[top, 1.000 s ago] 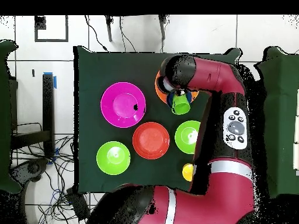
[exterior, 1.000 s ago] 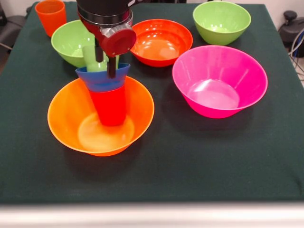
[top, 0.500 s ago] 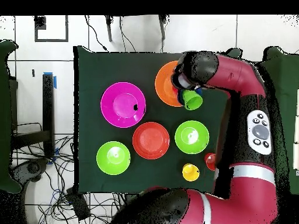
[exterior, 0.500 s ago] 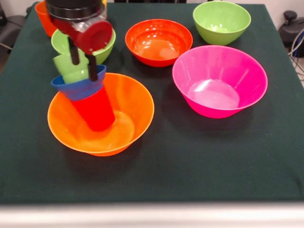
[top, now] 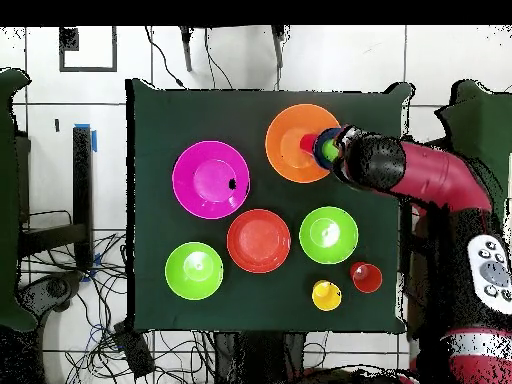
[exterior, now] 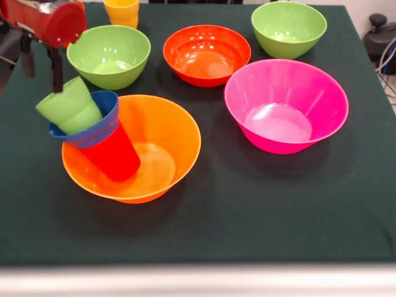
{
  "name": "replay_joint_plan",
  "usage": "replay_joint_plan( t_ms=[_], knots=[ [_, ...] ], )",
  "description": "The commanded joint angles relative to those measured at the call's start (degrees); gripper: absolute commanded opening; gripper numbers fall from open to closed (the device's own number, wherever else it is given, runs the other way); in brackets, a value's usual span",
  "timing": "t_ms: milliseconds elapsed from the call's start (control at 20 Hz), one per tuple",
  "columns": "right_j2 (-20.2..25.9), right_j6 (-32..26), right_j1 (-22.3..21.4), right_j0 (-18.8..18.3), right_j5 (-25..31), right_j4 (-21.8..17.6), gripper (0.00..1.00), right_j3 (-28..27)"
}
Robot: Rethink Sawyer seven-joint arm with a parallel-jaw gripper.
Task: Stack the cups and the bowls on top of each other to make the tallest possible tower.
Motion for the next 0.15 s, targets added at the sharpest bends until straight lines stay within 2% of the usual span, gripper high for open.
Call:
replay_joint_plan(
  t_ms=[50,150],
  knots=[
    [10.83,-15.23,-3.60,-4.11,-8.51,-6.92,1.00,16.06],
    [10.72,-13.85,-3.78,-4.11,-8.08,-7.60,1.00,16.18]
  ],
)
